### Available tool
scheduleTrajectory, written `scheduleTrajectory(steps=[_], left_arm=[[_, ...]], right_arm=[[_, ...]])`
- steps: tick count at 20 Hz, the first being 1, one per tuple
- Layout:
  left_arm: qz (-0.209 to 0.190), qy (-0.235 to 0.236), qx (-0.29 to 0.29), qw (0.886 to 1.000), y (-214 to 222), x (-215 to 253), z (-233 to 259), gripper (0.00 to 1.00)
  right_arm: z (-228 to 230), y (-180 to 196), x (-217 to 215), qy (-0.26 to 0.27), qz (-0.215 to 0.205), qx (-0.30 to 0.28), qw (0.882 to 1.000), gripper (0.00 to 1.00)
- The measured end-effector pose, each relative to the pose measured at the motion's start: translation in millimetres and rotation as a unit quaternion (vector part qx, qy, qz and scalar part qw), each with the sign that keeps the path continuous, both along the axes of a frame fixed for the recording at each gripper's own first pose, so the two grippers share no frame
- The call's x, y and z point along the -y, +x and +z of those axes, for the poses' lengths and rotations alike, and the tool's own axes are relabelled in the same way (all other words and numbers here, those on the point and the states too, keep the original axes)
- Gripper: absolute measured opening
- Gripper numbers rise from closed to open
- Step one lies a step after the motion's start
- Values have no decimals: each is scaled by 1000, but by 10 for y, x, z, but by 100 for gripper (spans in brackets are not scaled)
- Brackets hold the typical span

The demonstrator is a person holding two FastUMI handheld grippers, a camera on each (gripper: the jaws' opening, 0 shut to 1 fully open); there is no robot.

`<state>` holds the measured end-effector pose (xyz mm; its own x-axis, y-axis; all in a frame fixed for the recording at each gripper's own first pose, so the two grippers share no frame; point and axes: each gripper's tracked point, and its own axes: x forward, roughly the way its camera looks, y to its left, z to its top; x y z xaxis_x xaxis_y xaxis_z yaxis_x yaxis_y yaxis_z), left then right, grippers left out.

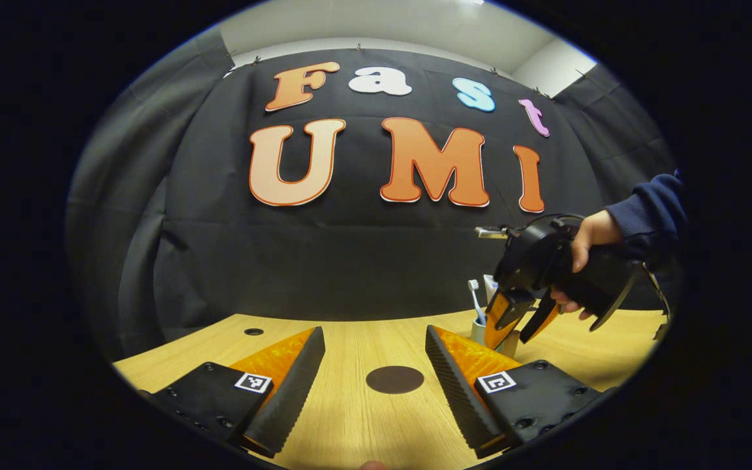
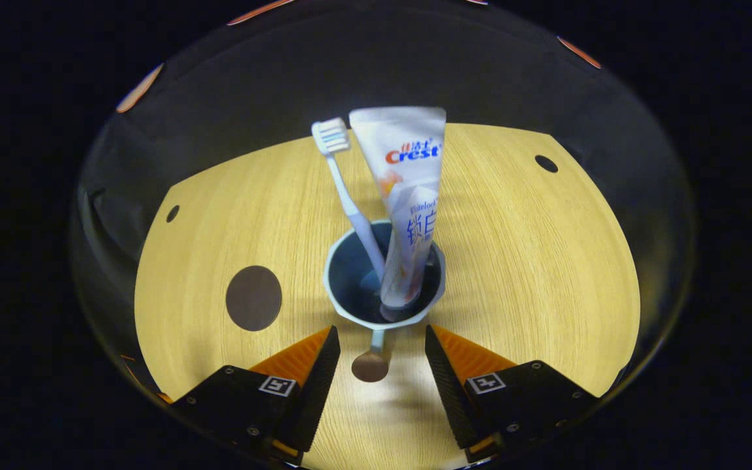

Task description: Put the toothbrush and toothpaste on the desktop into the cup, then pick up the cup and place it on the coaster on the desktop.

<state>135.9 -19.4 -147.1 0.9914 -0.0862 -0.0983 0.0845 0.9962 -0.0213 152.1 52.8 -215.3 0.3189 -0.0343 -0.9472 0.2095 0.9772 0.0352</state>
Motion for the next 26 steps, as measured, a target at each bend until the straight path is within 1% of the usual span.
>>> scheduleTrajectory(steps=[1, 2, 3, 4, 5, 6, 7, 9, 10, 12, 14, 16, 17, 21, 24, 26], left_arm=[[-1, 1, -1, 1000, 2, 10, -18, 99], [-3, 3, -1, 1000, 8, 12, -26, 99], [-6, 5, -2, 1000, -11, 38, -35, 99], [-8, 7, -3, 1000, -24, 52, -44, 100], [-8, 10, -4, 1000, -21, 56, -56, 99], [-8, 12, -5, 1000, -28, 52, -61, 100], [-8, 12, -6, 1000, -38, 44, -66, 100], [-7, 7, -11, 1000, -73, 58, -86, 99], [-5, 4, -15, 1000, -70, 56, -111, 99], [-2, 0, -24, 1000, -96, 50, -166, 100], [2, 5, -28, 1000, -102, 38, -180, 99], [5, 13, -33, 999, -118, 27, -199, 99], [6, 17, -36, 999, -141, 27, -210, 100], [5, 27, -39, 999, -186, 35, -202, 99], [3, 28, -42, 999, -207, 50, -225, 99], [3, 27, -46, 999, -211, 48, -253, 99]], right_arm=[[-38, 13, 19, -6, -3, -3, 1000, 79], [-76, 21, 48, -13, -6, -5, 1000, 75], [-101, 28, 50, -11, -9, -9, 1000, 73], [-127, 17, 24, -5, -10, -14, 1000, 67], [-144, 14, 4, -5, -11, -18, 1000, 65], [-160, 8, 11, -8, -9, -18, 1000, 56], [-177, -4, 22, -10, -3, -18, 1000, 53], [-196, -50, 45, -12, 3, -15, 1000, 38], [-153, -61, 44, -13, 7, -10, 1000, 28], [-154, -74, 56, -15, 19, -4, 1000, 27], [-139, -47, 84, -19, 32, 1, 999, 24], [-143, -39, 82, -8, 42, 2, 999, 24], [-129, -33, 89, -1, 49, 3, 999, 24], [-108, 15, 127, 2, 73, 21, 997, 24], [-134, 52, 96, 16, 84, 37, 996, 24], [-125, 69, 143, 11, 105, 41, 994, 24]])
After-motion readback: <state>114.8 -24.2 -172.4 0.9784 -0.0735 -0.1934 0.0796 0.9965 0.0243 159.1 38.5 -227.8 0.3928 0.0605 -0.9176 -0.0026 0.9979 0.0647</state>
